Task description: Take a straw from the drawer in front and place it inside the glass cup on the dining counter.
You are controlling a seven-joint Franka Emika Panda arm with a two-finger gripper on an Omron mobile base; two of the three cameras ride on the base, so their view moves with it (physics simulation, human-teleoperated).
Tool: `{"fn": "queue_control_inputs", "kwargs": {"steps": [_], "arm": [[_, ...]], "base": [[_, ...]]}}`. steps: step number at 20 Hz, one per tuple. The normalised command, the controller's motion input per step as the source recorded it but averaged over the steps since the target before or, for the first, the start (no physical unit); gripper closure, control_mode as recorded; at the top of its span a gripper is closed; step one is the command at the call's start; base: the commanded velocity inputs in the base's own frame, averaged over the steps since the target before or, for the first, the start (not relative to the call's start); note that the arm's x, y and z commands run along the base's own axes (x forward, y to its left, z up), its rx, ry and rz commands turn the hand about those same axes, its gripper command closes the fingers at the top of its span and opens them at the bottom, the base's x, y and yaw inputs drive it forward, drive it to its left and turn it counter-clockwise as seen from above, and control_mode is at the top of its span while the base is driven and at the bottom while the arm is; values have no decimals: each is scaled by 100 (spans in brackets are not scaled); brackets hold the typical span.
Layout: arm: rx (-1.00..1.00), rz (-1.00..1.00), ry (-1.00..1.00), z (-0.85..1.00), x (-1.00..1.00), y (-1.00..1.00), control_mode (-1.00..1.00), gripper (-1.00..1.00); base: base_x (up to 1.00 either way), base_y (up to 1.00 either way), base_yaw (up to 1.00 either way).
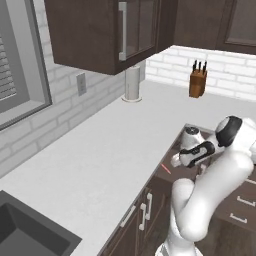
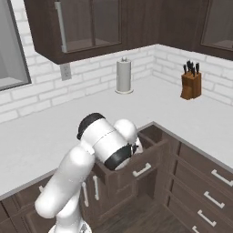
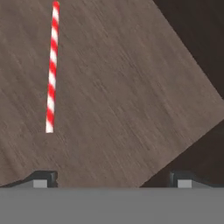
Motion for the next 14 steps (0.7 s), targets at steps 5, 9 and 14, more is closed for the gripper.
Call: {"fn": "queue_control_inputs", "kwargs": {"steps": [5,9,14], "arm": [[-7,15,3,-20,-21,-24,-100,-100],[-12,8,14,0,-51,-35,-100,-100],[-12,1,19,0,-67,-35,-100,-100]], "base": [[0,0,0],[0,0,0],[0,0,0]]}}
